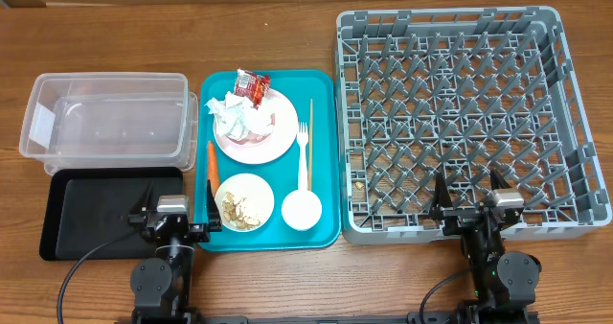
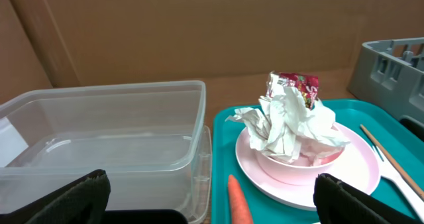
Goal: Sort waste into correct bins and load items into the dishwasher
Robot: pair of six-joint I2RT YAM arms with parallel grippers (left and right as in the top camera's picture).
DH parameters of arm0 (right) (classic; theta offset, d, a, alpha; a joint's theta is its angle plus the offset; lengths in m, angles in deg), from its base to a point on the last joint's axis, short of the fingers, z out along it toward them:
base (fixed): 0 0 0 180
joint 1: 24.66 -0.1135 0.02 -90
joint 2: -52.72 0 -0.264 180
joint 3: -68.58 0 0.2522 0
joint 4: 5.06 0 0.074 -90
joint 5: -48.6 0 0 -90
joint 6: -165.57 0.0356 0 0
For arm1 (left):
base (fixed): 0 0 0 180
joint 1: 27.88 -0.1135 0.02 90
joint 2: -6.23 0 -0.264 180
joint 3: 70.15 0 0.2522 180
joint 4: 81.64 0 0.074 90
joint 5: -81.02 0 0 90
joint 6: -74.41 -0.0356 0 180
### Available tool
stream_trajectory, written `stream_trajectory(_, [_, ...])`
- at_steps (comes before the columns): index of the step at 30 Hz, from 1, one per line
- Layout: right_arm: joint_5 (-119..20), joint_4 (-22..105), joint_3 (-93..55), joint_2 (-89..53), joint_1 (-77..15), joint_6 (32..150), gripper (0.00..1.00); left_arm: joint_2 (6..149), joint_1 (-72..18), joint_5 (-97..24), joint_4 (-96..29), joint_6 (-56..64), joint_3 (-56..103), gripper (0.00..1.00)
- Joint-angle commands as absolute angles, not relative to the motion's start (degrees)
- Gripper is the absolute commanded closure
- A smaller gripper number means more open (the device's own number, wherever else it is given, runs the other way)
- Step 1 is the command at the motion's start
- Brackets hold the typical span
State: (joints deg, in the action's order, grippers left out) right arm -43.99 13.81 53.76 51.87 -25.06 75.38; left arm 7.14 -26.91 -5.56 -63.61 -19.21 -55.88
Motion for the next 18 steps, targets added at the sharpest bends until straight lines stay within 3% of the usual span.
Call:
stream_trajectory(1, [-44.1,13.3,54.4,52.6,-24.9,75.6,0.00,6.6,-27.2,-10.0,-64.5,-20.3,-55.9,0.00])
stream_trajectory(4, [-44.1,13.3,54.4,52.5,-24.8,75.6,0.00,6.6,-27.2,-15.3,-62.1,-19.4,-53.5,0.00])
stream_trajectory(12, [-44.1,13.3,54.4,52.5,-24.9,75.6,0.00,8.1,-27.2,-15.2,-43.8,-16.9,-35.7,0.00])
stream_trajectory(18, [-44.1,13.3,54.4,52.6,-24.9,75.6,0.00,19.3,-27.2,-18.0,-35.5,-16.8,-20.5,0.00])
